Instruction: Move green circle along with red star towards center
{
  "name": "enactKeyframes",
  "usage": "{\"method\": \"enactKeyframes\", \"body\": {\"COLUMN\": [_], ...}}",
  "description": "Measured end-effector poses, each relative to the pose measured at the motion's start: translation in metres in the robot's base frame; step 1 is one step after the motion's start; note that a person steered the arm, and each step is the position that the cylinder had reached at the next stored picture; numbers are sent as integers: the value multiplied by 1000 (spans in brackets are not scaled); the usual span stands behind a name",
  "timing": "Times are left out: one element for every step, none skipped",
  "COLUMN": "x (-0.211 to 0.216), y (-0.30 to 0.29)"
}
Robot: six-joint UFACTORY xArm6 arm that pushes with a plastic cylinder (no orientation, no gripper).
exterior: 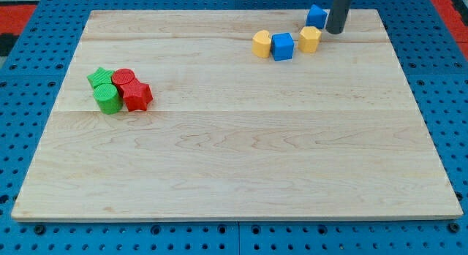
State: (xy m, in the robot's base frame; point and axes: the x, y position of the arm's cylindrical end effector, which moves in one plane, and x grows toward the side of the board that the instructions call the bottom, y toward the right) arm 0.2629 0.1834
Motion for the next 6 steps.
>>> {"method": "enactKeyframes", "body": {"x": [43,89,146,203,213,213], "y": [-35,-94,-172,-261,-351,-418]}}
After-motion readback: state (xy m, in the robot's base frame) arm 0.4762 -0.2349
